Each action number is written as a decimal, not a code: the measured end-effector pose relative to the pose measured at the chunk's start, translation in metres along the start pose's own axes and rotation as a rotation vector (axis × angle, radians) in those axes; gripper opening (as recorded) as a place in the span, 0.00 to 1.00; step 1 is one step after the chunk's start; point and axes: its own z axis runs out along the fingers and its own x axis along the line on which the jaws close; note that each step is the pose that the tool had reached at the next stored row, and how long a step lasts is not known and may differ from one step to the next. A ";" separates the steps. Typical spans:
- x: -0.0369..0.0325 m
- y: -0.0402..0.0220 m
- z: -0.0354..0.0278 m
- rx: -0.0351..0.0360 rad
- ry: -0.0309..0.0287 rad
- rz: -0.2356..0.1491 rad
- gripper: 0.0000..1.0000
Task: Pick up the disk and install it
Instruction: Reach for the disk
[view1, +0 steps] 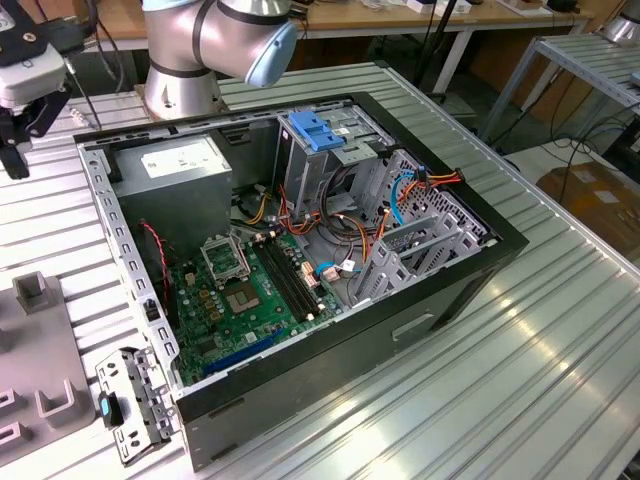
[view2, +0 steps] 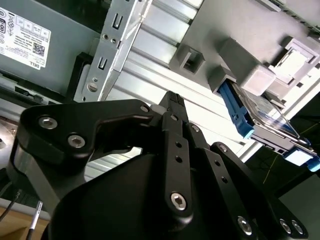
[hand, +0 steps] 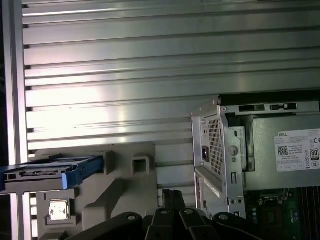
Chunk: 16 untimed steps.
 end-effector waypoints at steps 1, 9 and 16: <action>0.0033 -0.0002 0.0001 0.0000 0.0010 0.000 0.11; 0.0464 -0.0029 0.0015 0.0007 0.0084 0.000 0.11; 0.0857 -0.0027 0.0035 0.0009 0.0122 0.000 0.11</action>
